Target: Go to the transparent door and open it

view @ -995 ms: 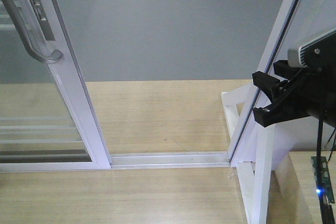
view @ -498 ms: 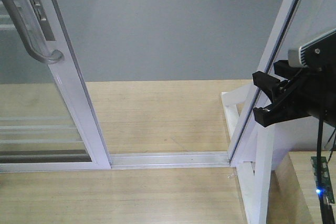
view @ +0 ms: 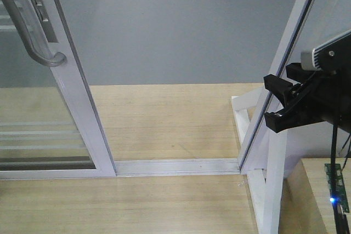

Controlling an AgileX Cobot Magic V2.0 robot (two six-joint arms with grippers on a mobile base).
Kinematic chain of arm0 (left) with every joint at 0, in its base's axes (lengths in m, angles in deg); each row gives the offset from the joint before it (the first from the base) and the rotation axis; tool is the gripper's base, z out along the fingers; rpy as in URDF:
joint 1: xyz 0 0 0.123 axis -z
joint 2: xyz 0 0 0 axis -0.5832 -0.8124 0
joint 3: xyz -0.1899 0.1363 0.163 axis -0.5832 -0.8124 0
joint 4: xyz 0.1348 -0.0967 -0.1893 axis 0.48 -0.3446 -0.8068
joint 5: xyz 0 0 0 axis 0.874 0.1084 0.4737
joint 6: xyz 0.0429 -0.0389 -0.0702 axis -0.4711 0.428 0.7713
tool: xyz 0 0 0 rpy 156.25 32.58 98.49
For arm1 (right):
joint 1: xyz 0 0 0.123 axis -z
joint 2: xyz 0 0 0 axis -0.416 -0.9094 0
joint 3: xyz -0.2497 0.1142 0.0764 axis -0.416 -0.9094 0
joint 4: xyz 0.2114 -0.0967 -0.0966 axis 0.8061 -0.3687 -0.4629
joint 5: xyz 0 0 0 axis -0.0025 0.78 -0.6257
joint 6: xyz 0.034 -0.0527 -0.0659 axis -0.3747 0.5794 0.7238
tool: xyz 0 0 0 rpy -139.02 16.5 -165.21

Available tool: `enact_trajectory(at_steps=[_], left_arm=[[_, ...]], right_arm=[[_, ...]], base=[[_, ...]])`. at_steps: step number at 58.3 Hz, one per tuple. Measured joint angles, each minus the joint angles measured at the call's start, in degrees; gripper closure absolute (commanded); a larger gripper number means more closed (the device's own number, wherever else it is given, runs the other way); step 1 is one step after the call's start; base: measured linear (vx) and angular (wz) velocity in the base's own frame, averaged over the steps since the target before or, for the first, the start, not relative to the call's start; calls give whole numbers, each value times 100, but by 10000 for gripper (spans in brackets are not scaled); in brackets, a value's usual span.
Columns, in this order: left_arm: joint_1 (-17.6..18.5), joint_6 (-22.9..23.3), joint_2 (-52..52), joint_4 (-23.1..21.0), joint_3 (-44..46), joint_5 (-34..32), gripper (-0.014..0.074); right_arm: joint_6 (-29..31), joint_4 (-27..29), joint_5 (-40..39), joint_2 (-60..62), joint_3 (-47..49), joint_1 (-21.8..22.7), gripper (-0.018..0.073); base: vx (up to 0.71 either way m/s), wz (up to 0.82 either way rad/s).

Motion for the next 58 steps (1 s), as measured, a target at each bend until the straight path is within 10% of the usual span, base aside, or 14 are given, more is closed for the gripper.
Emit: enact_trajectory(at_steps=[38, 50, 58], left_arm=[[0, 0, 0, 12, 0, 35, 603], [0, 0, 0, 17, 0, 35, 602], [0, 0, 0, 17, 0, 37, 602]], right_arm=[[63, -112, -65, 236, -404, 56, 304], [56, 51, -248, 1653, -1433, 952, 568], [38, 136, -326, 2879, -2033, 1821, 570]], base=[[0, 0], [0, 0], [0, 0]])
